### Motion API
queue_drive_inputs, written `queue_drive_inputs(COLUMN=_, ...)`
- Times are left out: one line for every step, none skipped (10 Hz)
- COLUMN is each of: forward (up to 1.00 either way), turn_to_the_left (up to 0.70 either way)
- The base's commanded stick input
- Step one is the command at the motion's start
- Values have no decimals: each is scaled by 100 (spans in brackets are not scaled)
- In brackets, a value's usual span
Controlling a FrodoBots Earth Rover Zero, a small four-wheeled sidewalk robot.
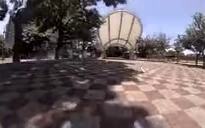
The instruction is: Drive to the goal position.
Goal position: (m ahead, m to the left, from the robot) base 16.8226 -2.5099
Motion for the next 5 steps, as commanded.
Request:
queue_drive_inputs(forward=70, turn_to_the_left=0)
queue_drive_inputs(forward=70, turn_to_the_left=0)
queue_drive_inputs(forward=70, turn_to_the_left=0)
queue_drive_inputs(forward=70, turn_to_the_left=0)
queue_drive_inputs(forward=70, turn_to_the_left=0)
